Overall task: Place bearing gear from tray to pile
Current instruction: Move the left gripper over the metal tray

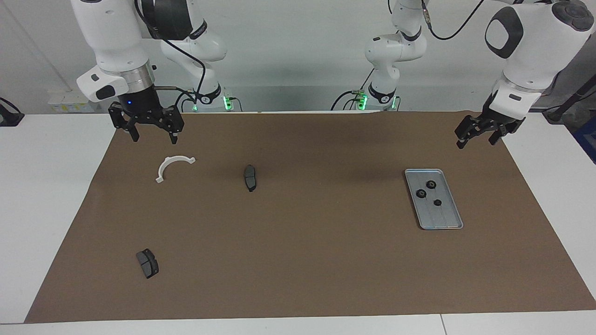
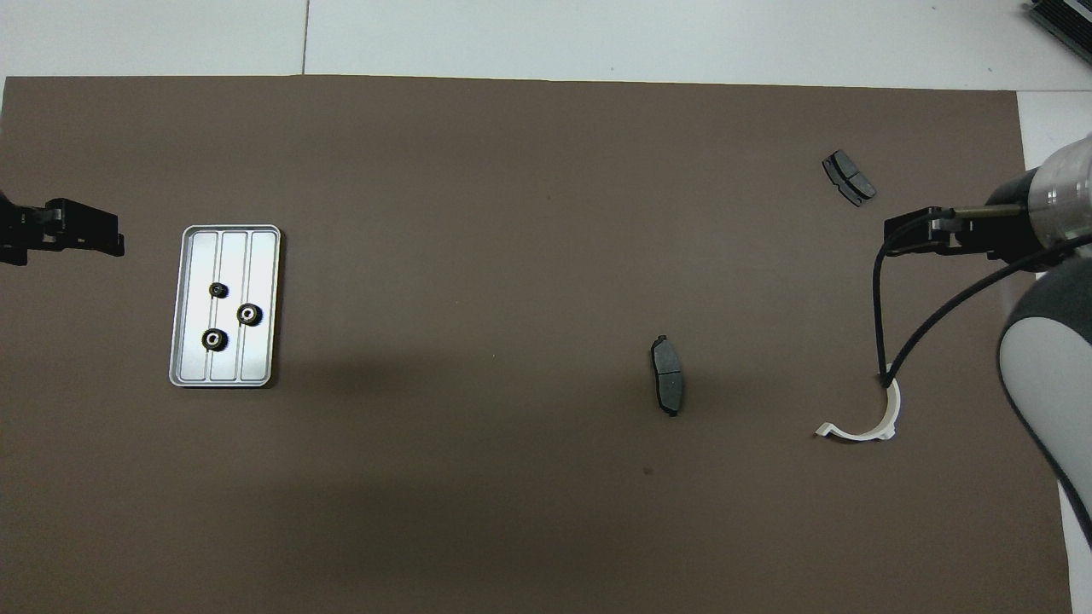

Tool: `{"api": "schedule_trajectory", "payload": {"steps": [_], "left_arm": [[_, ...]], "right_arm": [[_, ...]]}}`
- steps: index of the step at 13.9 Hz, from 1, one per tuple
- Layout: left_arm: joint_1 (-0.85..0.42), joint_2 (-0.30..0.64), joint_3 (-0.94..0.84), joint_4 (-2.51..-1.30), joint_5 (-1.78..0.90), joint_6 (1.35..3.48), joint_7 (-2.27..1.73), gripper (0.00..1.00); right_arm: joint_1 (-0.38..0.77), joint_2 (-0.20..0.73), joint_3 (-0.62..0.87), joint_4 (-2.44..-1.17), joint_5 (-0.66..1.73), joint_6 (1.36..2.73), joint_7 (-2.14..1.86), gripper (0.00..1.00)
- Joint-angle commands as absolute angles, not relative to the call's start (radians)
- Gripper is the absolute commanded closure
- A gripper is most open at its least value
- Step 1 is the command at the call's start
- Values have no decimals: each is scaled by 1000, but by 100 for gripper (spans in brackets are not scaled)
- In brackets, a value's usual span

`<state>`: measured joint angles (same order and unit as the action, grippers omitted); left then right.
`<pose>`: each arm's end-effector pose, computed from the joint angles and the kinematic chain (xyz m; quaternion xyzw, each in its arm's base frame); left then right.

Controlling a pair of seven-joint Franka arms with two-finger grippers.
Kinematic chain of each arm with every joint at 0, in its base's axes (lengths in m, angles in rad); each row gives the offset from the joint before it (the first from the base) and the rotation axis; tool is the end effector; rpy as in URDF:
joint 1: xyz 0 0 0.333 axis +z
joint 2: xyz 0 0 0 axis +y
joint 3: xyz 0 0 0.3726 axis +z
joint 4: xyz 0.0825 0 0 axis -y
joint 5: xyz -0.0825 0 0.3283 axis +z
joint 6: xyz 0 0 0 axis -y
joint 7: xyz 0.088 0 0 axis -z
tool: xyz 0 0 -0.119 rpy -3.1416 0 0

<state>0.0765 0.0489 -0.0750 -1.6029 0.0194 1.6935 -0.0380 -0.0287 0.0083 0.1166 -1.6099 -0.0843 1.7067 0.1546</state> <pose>0.5274 0.0041 0.6416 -0.9996 -0.0188 -0.0211 0.0074 0.5144 0.0361 0.6614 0.9977 -0.0295 0.0489 0.0358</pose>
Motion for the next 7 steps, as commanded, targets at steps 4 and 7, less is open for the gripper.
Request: {"api": "schedule_trajectory", "payload": {"steps": [4, 7], "left_arm": [[72, 14, -75, -1643, 38, 1703, -44, 0], [80, 14, -75, -1643, 38, 1718, -48, 0]], "right_arm": [[-28, 9, 110, -1605, -63, 1687, 161, 0], [-28, 9, 110, -1606, -63, 1687, 161, 0]]}}
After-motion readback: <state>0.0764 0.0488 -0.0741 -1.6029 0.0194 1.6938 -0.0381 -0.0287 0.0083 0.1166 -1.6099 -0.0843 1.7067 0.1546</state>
